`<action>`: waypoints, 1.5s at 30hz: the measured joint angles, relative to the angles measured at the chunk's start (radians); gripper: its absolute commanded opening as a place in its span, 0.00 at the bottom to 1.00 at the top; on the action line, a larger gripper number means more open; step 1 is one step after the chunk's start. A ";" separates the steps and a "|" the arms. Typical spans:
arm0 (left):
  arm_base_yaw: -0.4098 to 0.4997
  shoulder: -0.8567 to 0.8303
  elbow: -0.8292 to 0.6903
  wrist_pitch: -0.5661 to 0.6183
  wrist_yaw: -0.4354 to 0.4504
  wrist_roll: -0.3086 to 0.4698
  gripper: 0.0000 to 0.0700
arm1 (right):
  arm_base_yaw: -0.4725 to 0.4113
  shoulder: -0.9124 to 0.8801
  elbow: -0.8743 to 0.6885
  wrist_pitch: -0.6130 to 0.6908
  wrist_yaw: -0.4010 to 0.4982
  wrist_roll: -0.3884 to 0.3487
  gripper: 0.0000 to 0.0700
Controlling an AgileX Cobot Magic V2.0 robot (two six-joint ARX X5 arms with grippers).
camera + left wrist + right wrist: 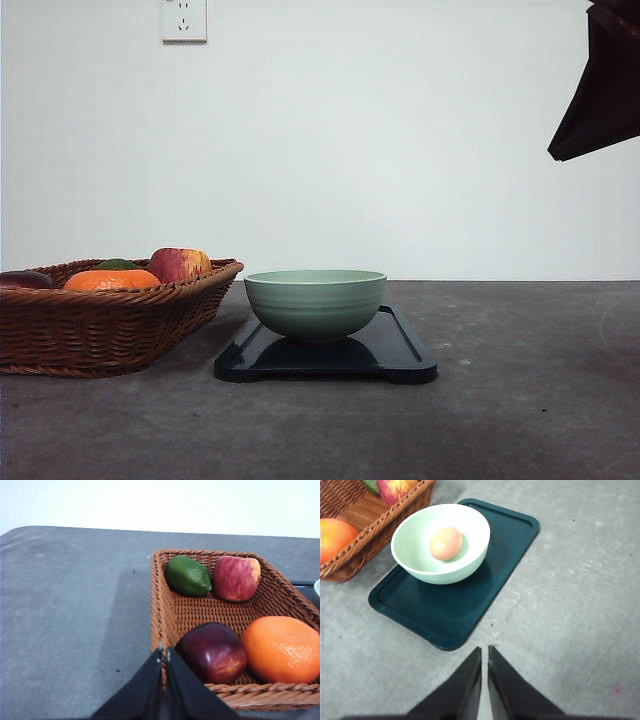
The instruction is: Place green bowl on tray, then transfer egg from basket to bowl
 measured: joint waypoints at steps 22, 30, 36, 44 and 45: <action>0.000 0.000 0.000 0.000 0.000 0.000 0.00 | 0.000 0.000 0.000 0.004 0.002 -0.010 0.02; 0.000 0.000 0.000 0.000 0.000 0.000 0.00 | -0.063 -0.110 -0.085 0.057 0.047 -0.120 0.02; 0.000 0.000 0.000 0.000 0.000 0.000 0.00 | -0.202 -0.359 -0.306 0.205 0.054 -0.131 0.02; 0.000 0.000 0.000 0.000 0.000 0.000 0.00 | -0.334 -0.697 -0.544 0.328 0.078 -0.132 0.02; 0.000 0.000 0.000 0.000 0.000 0.000 0.00 | -0.346 -0.728 -0.562 0.332 0.081 -0.132 0.02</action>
